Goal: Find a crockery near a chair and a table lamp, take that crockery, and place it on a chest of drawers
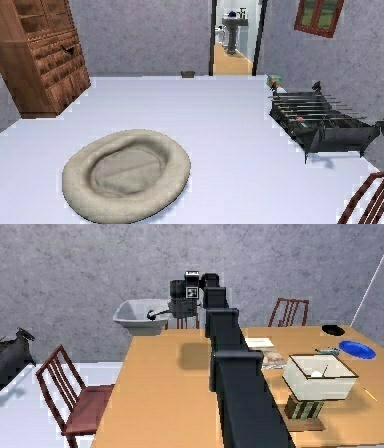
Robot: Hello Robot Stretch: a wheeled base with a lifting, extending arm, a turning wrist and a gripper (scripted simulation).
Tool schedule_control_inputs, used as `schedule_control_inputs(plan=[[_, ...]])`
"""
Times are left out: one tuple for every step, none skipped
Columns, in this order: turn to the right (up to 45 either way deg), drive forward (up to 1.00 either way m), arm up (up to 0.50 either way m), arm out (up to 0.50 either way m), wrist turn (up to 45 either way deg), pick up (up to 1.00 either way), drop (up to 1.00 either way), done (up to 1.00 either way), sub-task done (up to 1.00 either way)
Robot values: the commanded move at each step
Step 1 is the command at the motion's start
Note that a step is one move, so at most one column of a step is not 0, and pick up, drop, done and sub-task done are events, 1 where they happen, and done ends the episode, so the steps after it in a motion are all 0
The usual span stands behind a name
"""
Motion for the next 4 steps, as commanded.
schedule_control_inputs(plan=[[0.0, 0.00, 0.00, 0.00, -45.0, 0.00, 0.00, 0.00, 0.00], [0.0, 0.00, 0.00, 0.00, -45.0, 0.00, 0.00, 0.00, 0.00], [0.0, 0.00, 0.00, 0.00, -18.0, 0.00, 0.00, 0.00, 0.00], [0.0, 0.00, 0.00, -0.40, 0.0, 0.00, 0.00, 0.00, 0.00]])
